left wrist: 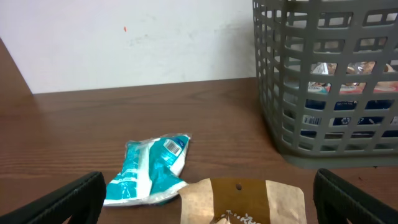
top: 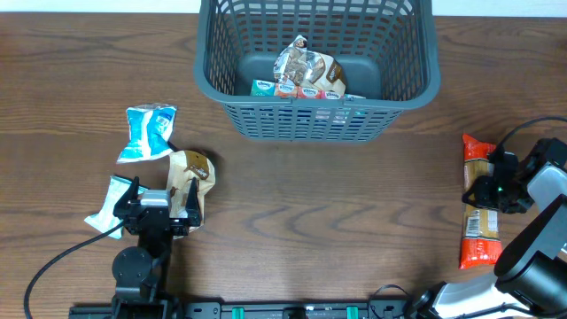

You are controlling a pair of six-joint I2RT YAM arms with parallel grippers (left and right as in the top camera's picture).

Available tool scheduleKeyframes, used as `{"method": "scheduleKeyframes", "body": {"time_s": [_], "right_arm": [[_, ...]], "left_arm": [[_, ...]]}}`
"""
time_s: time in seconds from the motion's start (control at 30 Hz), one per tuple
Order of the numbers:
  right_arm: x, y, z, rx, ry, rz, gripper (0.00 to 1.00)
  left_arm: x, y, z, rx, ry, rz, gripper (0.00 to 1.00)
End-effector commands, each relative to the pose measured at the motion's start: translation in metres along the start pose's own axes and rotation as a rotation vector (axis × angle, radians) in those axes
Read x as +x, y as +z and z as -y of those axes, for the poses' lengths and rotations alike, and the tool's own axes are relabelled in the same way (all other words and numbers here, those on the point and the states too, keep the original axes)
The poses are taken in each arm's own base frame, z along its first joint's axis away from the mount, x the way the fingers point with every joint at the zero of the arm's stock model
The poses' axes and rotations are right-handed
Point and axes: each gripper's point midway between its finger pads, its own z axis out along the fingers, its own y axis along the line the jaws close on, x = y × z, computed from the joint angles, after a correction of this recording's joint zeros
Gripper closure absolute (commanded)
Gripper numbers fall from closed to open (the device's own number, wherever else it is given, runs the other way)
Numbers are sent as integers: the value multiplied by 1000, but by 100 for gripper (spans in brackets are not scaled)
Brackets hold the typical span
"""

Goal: Pack container
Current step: 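Lower the right gripper onto the red-and-yellow pasta bag and grasp it, then lift the pasta bag with the right gripper and place it in the basket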

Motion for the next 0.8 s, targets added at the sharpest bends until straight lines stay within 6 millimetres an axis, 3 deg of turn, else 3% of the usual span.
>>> {"method": "scheduleKeyframes", "body": {"time_s": [0.0, 0.03, 0.23, 0.43, 0.57, 0.77], "right_arm": [[-6, 7, -15, -87, 4, 35, 94], [-7, 7, -15, -89, 14, 40, 99], [-21, 0, -18, -125, 118, 85, 99], [-59, -38, -29, -228, 162, 210, 99], [-89, -90, -31, -248, 130, 324, 99], [-131, -202, -38, -195, 22, 594, 99]], "left_arm": [[16, 0, -1, -10, 10, -50, 1], [16, 0, -1, -10, 10, -50, 1], [15, 0, -1, -10, 10, -46, 1], [15, 0, -1, -10, 10, -46, 1], [15, 0, -1, -10, 10, -46, 1], [15, 0, -1, -10, 10, -46, 1]]}}
